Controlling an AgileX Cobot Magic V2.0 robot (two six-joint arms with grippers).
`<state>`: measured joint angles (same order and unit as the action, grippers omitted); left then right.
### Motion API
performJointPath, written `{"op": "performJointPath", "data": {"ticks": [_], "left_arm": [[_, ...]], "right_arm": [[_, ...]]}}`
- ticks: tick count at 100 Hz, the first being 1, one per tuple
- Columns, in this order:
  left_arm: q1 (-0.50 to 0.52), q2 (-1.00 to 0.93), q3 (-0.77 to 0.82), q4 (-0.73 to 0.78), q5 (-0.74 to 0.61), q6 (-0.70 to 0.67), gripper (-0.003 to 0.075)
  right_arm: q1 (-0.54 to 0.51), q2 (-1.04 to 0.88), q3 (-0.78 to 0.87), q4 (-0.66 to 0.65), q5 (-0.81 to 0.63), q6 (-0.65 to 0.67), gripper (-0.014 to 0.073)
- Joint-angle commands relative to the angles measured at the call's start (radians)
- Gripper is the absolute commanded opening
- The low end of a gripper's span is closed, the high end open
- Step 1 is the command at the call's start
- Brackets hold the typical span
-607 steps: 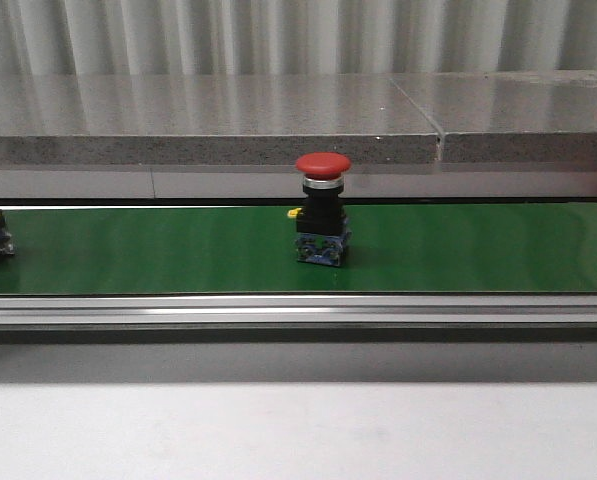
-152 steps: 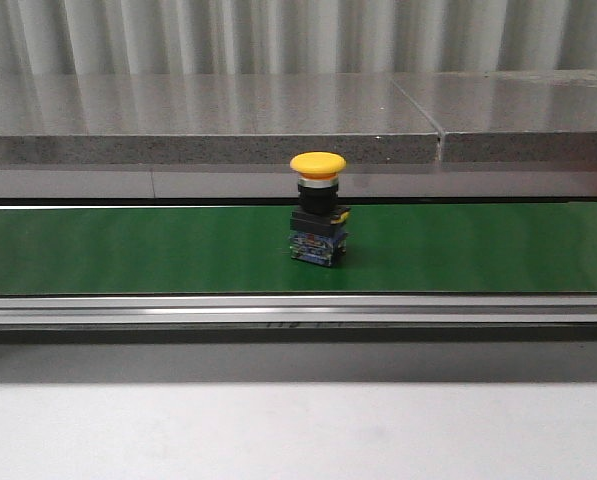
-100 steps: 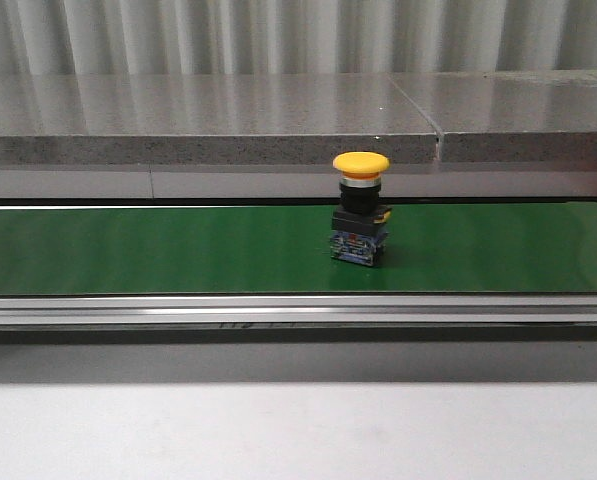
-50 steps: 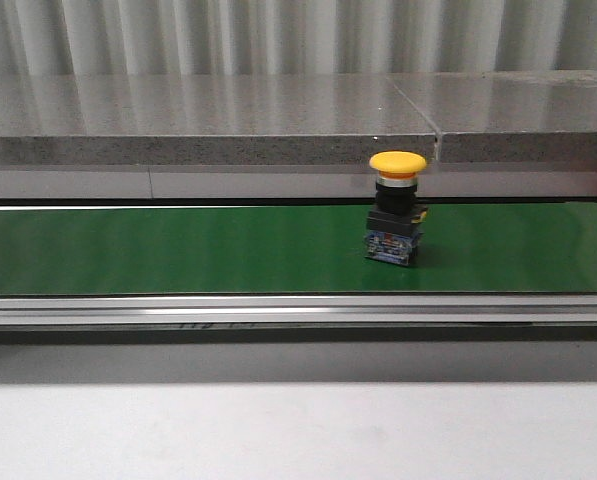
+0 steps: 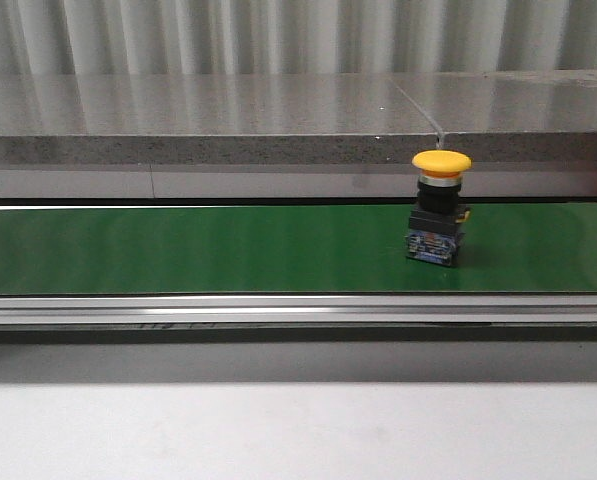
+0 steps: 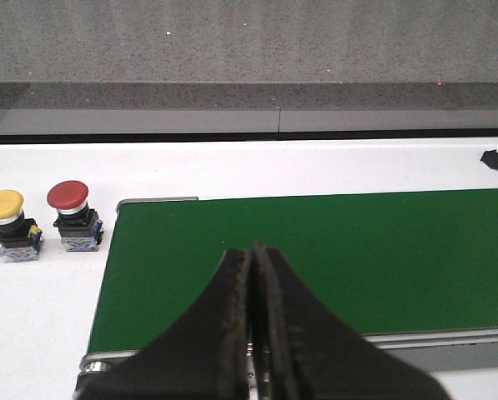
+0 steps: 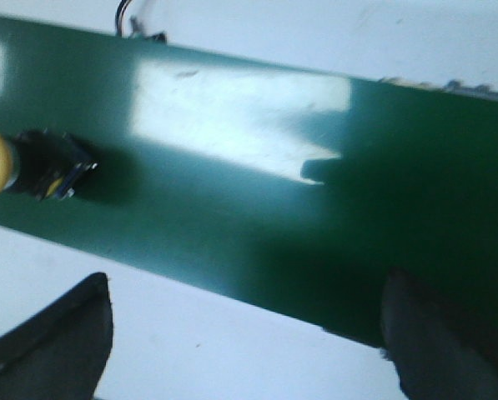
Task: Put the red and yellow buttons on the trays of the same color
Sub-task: 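Move the right gripper to the yellow button on the belt and grasp it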
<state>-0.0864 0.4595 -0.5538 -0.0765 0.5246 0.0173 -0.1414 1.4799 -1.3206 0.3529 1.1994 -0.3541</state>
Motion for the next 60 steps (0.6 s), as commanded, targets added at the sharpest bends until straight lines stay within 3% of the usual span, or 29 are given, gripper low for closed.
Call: {"op": "performJointPath", "data": {"ticks": [1, 32, 60], "left_arm": [[-0.009, 0.004, -0.028, -0.011, -0.083, 0.001, -0.002], [-0.009, 0.004, -0.028, -0.011, -0.083, 0.001, -0.002], [-0.009, 0.004, -0.028, -0.011, -0.083, 0.001, -0.002]], "right_arm": [[0.039, -0.036, 0.002, 0.023, 0.001, -0.039, 0.0645], [0.191, -0.007, 0.055, 0.023, -0.082, -0.087, 0.0645], [0.265, 0.059, 0.055, 0.023, -0.182, -0.099, 0.0645]]}}
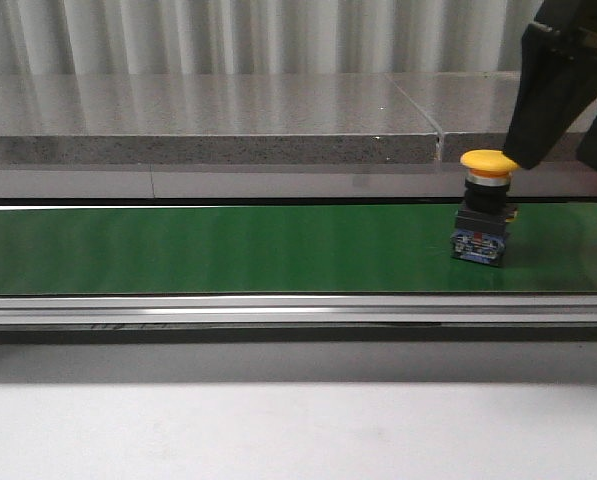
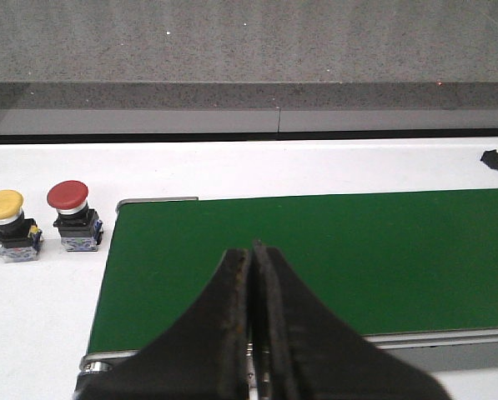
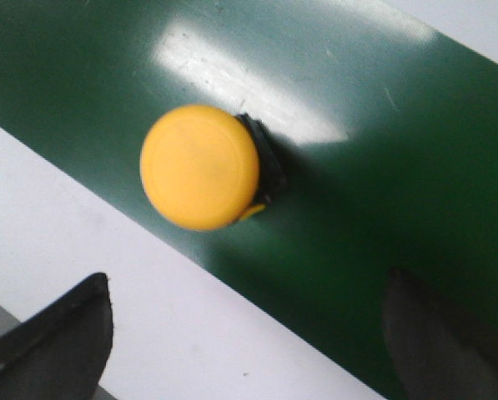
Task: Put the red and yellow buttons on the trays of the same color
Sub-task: 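Move the right gripper to the yellow button on the belt and grasp it, then lower the yellow button onto the yellow tray and open the right gripper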
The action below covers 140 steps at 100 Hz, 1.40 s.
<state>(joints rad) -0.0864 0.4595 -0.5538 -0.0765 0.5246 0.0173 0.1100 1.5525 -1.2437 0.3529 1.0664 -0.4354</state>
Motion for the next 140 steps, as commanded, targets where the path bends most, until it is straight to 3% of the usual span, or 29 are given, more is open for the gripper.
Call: {"op": "performJointPath", "data": {"ticks": [1, 28, 35, 42, 59, 66, 88, 112, 123, 140], "left_arm": [[-0.009, 0.004, -0.028, -0.011, -0.083, 0.001, -0.002], [-0.009, 0.004, -0.028, -0.011, -0.083, 0.001, -0.002], [-0.009, 0.004, -0.028, -0.011, -0.083, 0.001, -0.002], [-0.009, 0.004, -0.028, -0.011, -0.083, 0.001, -0.002], [-0.009, 0.004, -0.028, -0.011, -0.083, 0.001, -0.002], [-0.009, 0.004, -0.028, -0.011, -0.083, 0.001, -0.002], [-0.009, 0.004, -0.028, -0.011, -0.083, 0.001, -0.002], [-0.009, 0.004, -0.028, -0.011, -0.083, 0.001, -0.002], [-0.009, 0.004, -0.028, -0.011, -0.083, 0.001, -0.002], [-0.009, 0.004, -0.028, -0.011, -0.083, 0.001, -0.002]], "right_arm": [[0.016, -0.009, -0.022, 0.023, -0.053, -0.018, 0.0645], [0.032, 0.074, -0.022, 0.023, -0.127, -0.018, 0.0644], [0.032, 0.086, -0.022, 0.023, -0.127, -0.018, 0.0608], [0.032, 0.09, -0.022, 0.023, -0.126, -0.017, 0.0496], [0.032, 0.09, -0.022, 0.023, -0.092, -0.002, 0.0047], [0.032, 0.085, -0.022, 0.023, -0.062, 0.011, -0.0074], [0.031, -0.004, -0.022, -0.04, -0.038, 0.107, -0.0054], [0.027, -0.163, -0.022, -0.343, -0.018, 0.379, -0.0055], [-0.009, -0.22, -0.021, -0.429, 0.024, 0.482, -0.0055], [-0.127, -0.295, 0.042, -0.445, 0.03, 0.5, -0.0055]]}}
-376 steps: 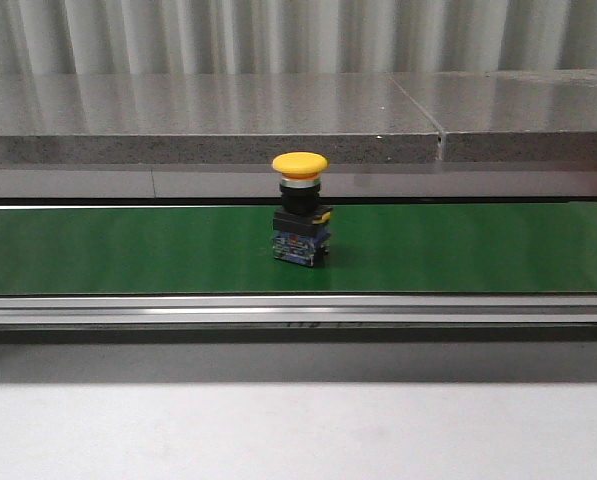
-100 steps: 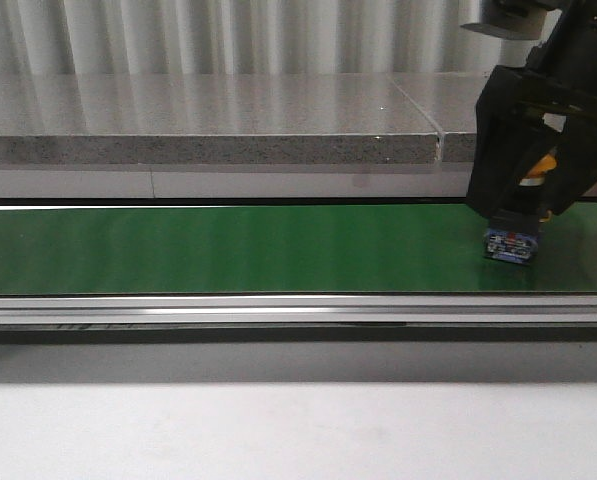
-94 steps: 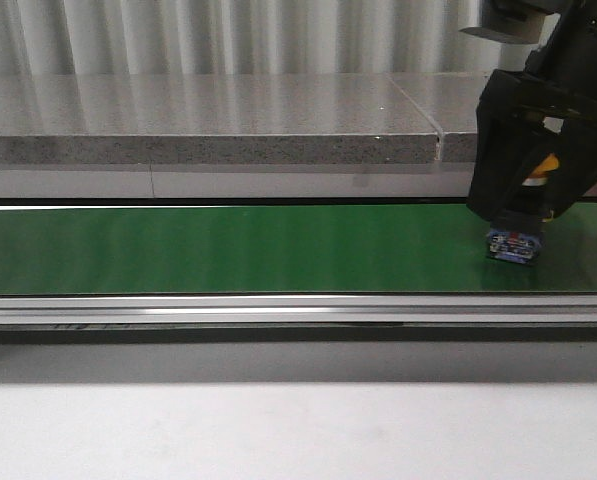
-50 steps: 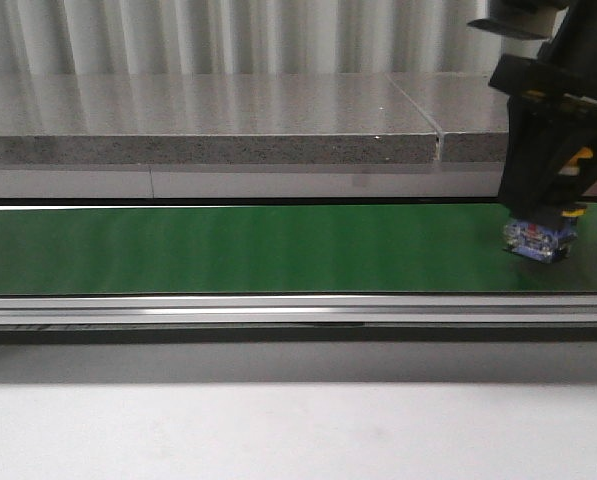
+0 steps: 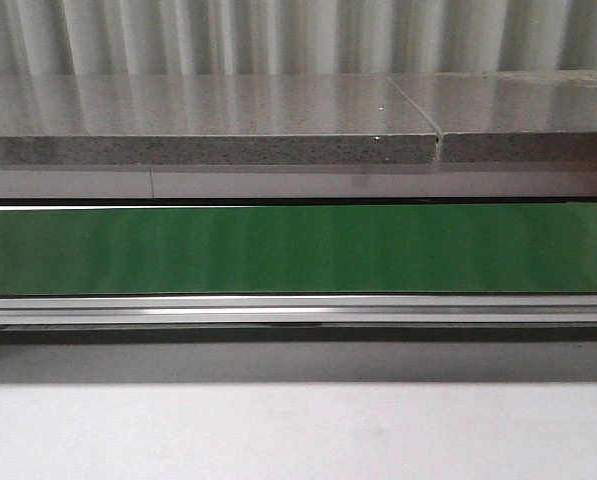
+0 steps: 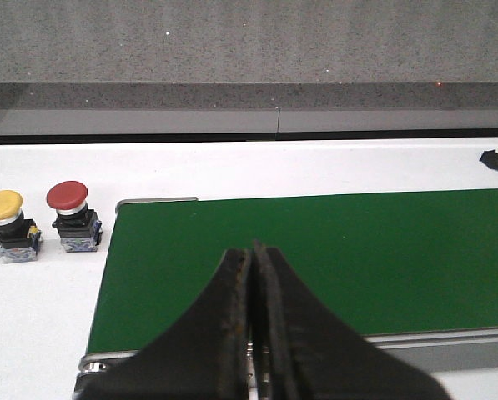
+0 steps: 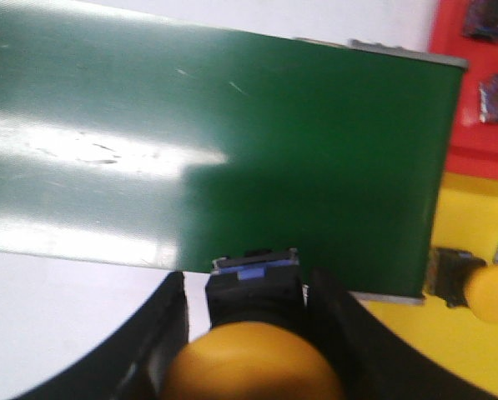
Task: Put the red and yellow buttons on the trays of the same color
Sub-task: 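Lower the yellow button onto the yellow tray and open the right gripper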
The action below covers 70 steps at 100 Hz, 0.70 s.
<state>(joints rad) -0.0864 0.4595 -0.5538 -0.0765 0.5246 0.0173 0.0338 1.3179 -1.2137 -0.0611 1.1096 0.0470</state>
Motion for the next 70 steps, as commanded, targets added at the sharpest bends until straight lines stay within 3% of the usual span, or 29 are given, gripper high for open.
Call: {"op": "performJointPath", "data": {"ticks": [1, 19, 36, 70], "left_arm": [[-0.009, 0.004, -0.028, -0.011, -0.083, 0.001, -0.002], [-0.009, 0.004, -0.028, -0.011, -0.083, 0.001, -0.002], [-0.009, 0.004, -0.028, -0.011, -0.083, 0.001, -0.002], [-0.009, 0.004, -0.028, -0.011, -0.083, 0.001, -0.002]], "right_arm": [[-0.064, -0.067, 0.016, -0.031, -0.014, 0.02, -0.0055], [-0.27, -0.135, 0.169, -0.036, -0.045, 0.029, -0.0055], [-0.455, -0.167, 0.301, -0.036, -0.191, 0.097, -0.0055], [-0.546, -0.133, 0.422, -0.039, -0.366, 0.119, -0.0055]]}}
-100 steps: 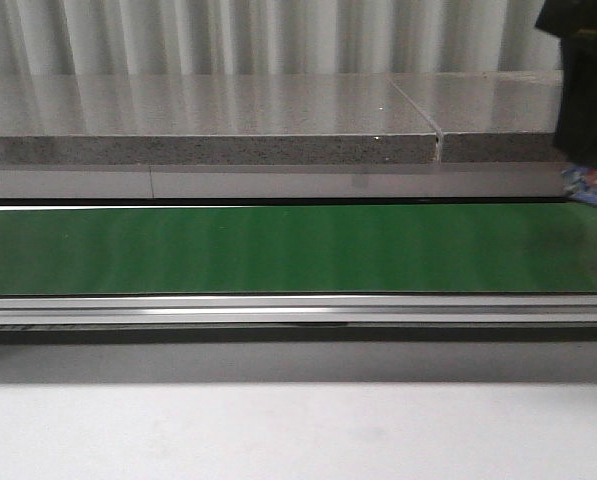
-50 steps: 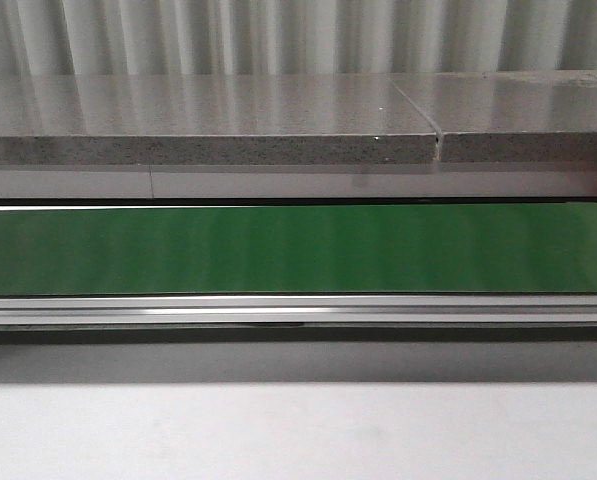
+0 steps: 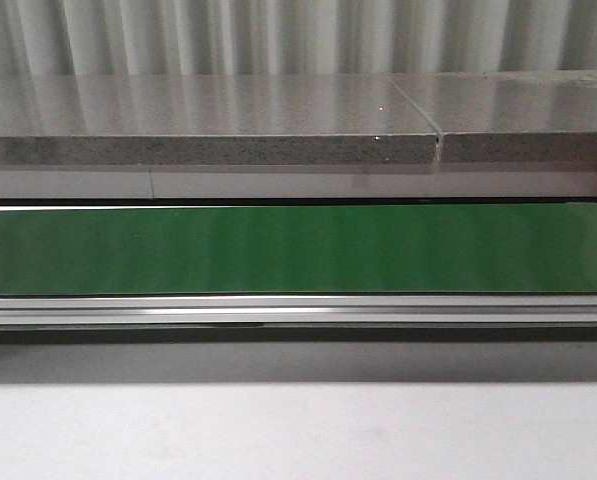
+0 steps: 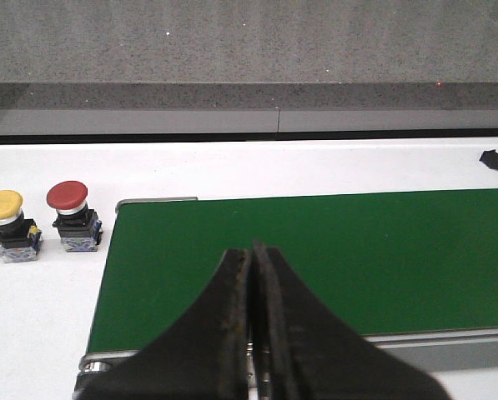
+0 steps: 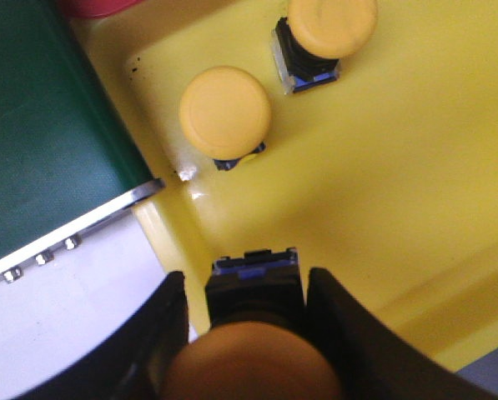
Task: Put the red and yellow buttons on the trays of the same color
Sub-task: 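Lower the yellow button onto the yellow tray and open the right gripper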
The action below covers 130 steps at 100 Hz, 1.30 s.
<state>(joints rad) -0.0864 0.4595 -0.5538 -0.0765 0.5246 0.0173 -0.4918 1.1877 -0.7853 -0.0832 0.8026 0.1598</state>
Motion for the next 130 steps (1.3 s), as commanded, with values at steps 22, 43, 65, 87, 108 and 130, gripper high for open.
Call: {"op": "performJointPath", "data": {"ticks": [22, 43, 65, 87, 108, 130], "left_arm": [[-0.009, 0.004, -0.028, -0.011, -0.083, 0.001, -0.002], [-0.009, 0.004, -0.028, -0.011, -0.083, 0.001, -0.002], [-0.009, 0.004, -0.028, -0.011, -0.083, 0.001, -0.002], [-0.009, 0.004, -0.028, -0.011, -0.083, 0.001, -0.002], [-0.009, 0.004, -0.028, -0.011, -0.083, 0.001, -0.002], [-0.009, 0.004, -0.028, -0.011, -0.083, 0.001, -0.002]], "right_arm": [[-0.095, 0.036, 0.039, -0.018, -0.127, 0.033, -0.0055], [-0.098, 0.064, 0.061, -0.018, -0.186, 0.036, -0.0055], [-0.098, 0.134, 0.061, -0.005, -0.225, 0.051, -0.0055], [-0.098, 0.197, 0.061, 0.029, -0.242, 0.051, -0.0055], [-0.098, 0.241, 0.061, 0.036, -0.244, 0.051, -0.0006], [-0.098, 0.25, 0.059, 0.052, -0.229, 0.051, 0.0223]]}}
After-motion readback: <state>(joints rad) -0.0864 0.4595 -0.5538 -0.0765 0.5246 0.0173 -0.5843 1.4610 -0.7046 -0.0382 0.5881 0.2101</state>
